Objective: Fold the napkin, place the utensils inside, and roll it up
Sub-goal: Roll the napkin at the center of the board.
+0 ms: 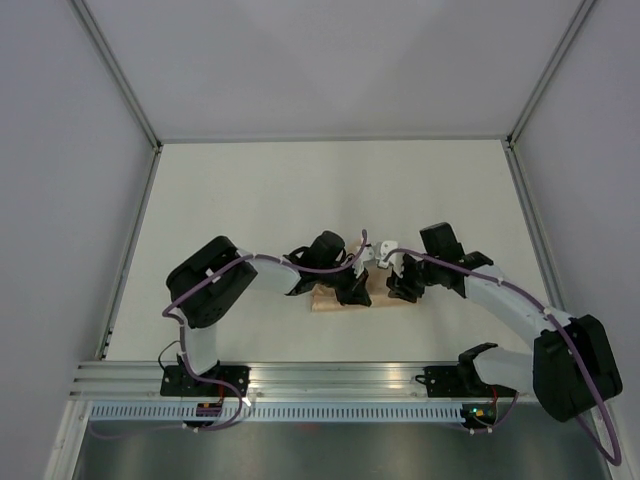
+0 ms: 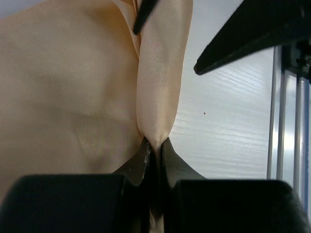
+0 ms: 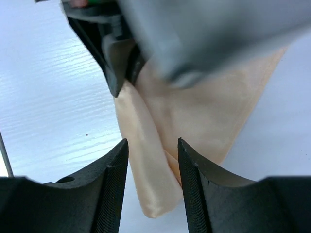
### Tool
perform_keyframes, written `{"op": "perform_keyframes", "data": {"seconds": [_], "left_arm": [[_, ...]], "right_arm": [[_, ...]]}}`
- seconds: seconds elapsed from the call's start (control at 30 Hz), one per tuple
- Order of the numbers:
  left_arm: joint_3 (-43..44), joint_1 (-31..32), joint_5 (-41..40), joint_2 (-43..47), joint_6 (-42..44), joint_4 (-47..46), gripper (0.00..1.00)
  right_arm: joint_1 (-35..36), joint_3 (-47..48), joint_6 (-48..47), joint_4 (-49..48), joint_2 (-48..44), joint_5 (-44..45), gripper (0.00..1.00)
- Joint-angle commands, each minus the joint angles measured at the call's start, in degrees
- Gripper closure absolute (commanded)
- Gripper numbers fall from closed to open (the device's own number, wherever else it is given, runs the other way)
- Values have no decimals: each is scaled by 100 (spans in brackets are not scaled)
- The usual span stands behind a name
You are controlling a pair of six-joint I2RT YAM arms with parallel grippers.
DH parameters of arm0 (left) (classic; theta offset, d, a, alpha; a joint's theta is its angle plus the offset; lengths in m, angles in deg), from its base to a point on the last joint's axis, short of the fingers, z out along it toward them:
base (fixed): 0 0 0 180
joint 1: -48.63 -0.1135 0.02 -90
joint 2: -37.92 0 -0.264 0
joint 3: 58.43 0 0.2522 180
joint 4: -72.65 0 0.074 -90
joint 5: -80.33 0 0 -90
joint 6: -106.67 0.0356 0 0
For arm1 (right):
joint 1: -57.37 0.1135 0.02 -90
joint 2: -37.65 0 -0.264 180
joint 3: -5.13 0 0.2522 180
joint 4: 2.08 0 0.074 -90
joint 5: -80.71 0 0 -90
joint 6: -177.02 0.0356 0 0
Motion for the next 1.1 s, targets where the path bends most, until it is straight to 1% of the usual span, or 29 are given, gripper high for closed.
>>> {"op": "perform_keyframes", "data": {"seconds": [0.0, 0.03, 0.1, 0.27, 0.43, 0.67, 0.73, 0.8, 0.87, 0.9, 0.97, 1.0, 1.07], "left_arm": [[207, -189, 544, -470, -432, 799, 98], [242, -225, 615, -523, -468, 808, 98], [374, -260, 756, -603, -495, 939, 98], [559, -304, 1002, -866, -626, 1098, 98], [656, -340, 1143, -946, -688, 1177, 98], [717, -401, 1275, -972, -714, 1212, 98], [735, -401, 1319, -972, -706, 1212, 98], [726, -410, 1293, -955, -697, 1212, 98], [709, -410, 1275, -867, -697, 1186, 98], [665, -410, 1231, -780, -688, 1160, 98], [621, -436, 1170, -700, -714, 1089, 98], [612, -445, 1169, -665, -732, 1072, 97], [542, -489, 1117, -507, -810, 941, 94]], "right_arm": [[512, -655, 154, -938, -455, 731, 49], [681, -797, 172, -1262, -665, 899, 48], [1119, -1104, 208, -1536, -842, 1294, 46], [1560, -1272, 129, -1950, -641, 1629, 44], [1807, -1334, 172, -2345, -246, 1858, 44], [1983, -1387, 181, -2487, 71, 1963, 44], [1992, -1387, 164, -2461, 168, 1964, 48], [1992, -1378, 172, -2417, 264, 1955, 55], [1992, -1378, 181, -2364, 317, 1964, 65], [1983, -1395, 181, -2320, 317, 1938, 72], [1983, -1378, 190, -2232, 309, 1911, 78], [1992, -1378, 199, -2128, 291, 1868, 84], [1983, -1352, 216, -2048, 273, 1815, 89]]}}
